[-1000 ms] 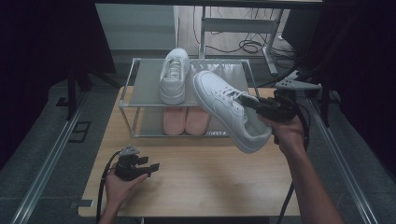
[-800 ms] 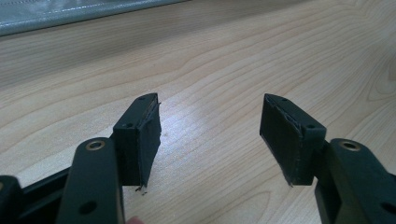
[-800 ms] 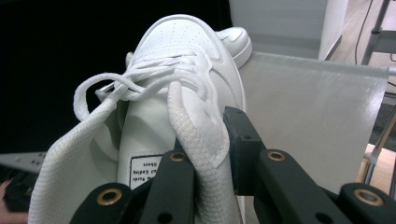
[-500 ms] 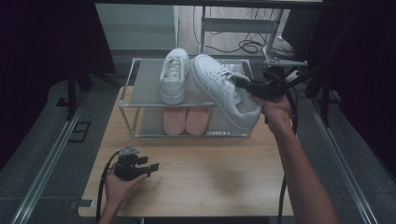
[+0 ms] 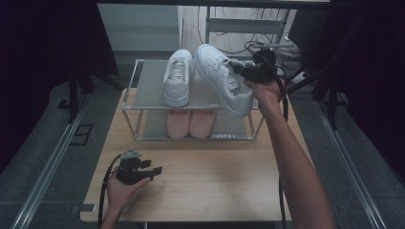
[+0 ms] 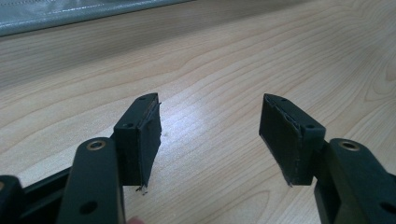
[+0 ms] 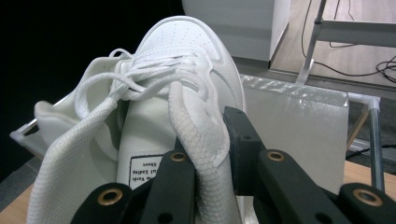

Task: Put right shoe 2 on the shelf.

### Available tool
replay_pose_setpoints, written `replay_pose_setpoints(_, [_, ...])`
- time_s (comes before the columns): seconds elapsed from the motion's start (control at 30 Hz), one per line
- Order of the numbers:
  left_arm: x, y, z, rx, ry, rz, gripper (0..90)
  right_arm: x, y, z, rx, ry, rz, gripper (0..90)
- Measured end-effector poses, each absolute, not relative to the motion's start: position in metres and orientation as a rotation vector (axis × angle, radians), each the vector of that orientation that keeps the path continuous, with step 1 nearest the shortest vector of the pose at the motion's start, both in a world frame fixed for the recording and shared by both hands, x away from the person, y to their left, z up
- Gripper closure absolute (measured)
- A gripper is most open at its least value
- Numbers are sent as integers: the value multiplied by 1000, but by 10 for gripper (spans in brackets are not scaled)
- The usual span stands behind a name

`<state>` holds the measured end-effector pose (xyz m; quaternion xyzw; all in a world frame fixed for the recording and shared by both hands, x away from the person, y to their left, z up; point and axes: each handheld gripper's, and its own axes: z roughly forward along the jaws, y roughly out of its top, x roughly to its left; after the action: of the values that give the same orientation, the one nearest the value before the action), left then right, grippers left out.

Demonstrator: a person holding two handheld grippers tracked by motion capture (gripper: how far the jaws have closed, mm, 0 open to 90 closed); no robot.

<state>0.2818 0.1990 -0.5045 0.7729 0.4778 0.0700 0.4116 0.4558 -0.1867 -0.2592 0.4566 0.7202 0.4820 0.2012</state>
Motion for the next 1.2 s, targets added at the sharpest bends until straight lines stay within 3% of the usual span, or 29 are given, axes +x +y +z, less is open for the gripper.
replay_pose_setpoints(0.67, [281,201,-504,1937,1221,163,394,494,-160,-252,1412,1909,1287,819])
replay_pose_setpoints(1.2, [282,201,-503,1917,1223,154,395,528,-141,-274,1570,1858,1207,816])
